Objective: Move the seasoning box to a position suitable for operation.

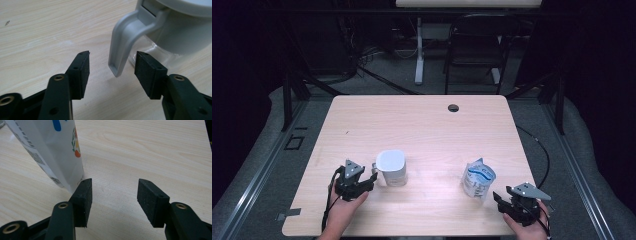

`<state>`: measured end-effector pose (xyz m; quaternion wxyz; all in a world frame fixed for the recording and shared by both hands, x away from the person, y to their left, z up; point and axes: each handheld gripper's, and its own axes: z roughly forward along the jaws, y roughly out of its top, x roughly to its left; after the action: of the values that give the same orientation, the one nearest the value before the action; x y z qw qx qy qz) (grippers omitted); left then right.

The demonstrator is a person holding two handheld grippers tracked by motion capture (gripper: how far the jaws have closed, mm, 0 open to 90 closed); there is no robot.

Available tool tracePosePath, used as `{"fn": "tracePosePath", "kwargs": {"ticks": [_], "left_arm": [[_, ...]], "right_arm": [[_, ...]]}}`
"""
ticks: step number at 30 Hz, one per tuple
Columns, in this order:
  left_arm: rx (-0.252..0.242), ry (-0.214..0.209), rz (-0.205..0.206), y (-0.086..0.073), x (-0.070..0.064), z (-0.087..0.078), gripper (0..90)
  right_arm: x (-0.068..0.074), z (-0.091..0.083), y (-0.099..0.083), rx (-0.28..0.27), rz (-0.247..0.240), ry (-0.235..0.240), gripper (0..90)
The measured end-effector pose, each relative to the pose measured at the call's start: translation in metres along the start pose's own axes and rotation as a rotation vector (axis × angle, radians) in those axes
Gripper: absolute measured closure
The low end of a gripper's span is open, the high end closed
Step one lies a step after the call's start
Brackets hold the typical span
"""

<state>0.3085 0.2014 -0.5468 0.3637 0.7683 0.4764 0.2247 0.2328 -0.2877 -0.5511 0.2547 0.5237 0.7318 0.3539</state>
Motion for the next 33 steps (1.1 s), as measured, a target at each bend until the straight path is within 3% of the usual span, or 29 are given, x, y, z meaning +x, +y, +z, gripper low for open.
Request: {"fn": "tracePosePath", "kwargs": {"ticks": [5, 10, 16, 20, 33], "left_arm": [[-0.014, -0.01, -0.012, 0.005, 0.004, 0.006, 51.6], [-0.051, -0.033, 0.003, 0.005, 0.001, 0.011, 58.8], [-0.048, -0.042, 0.029, 0.007, -0.003, 0.013, 70.2], [-0.045, -0.018, 0.053, 0.007, -0.006, 0.013, 71.8], [-0.001, -0.004, 0.08, 0.008, -0.018, 0.006, 72.8]], "right_arm": [[-0.001, 0.001, -0.001, -0.003, 0.011, 0.003, 45.6], [0.0, 0.001, -0.002, 0.004, 0.002, 0.009, 45.5], [0.001, 0.002, -0.003, 0.01, -0.002, 0.01, 45.5], [0.0, -0.001, -0.004, 0.008, -0.004, 0.008, 45.3], [0.0, -0.004, -0.004, -0.003, 0.008, 0.007, 44.8]]}}
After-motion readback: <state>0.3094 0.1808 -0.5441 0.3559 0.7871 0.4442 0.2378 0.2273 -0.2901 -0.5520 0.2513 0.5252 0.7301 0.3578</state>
